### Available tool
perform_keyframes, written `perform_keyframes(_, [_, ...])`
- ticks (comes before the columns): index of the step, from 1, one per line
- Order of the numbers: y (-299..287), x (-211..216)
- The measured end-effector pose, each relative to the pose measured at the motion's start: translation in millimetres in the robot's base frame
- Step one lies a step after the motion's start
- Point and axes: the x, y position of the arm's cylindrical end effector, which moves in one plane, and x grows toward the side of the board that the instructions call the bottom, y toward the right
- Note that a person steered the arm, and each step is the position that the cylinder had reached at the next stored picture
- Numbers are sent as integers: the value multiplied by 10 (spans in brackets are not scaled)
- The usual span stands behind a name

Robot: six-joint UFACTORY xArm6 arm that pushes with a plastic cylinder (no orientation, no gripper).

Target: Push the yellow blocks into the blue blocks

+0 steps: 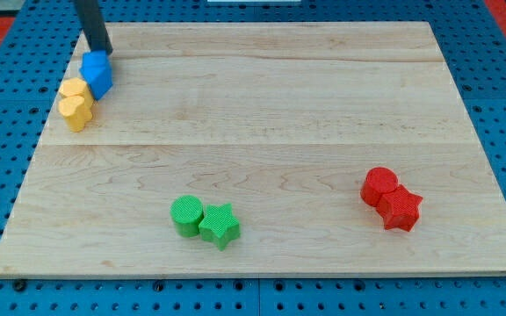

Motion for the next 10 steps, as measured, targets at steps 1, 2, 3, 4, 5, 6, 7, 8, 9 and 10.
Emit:
perform_keyframes(1, [211,516])
perform_keyframes(2, [224,854])
perform_keyframes(3, [560,584])
perform_keyframes(4, [273,55])
perform_keyframes(5, [-331,139])
perform_keyframes(6, [-554,523])
perform_keyframes(7, [-561,1020])
perform_keyframes(8, [-535,1628])
perform_keyframes(9, [-520,1816])
perform_keyframes(10, [-644,1754])
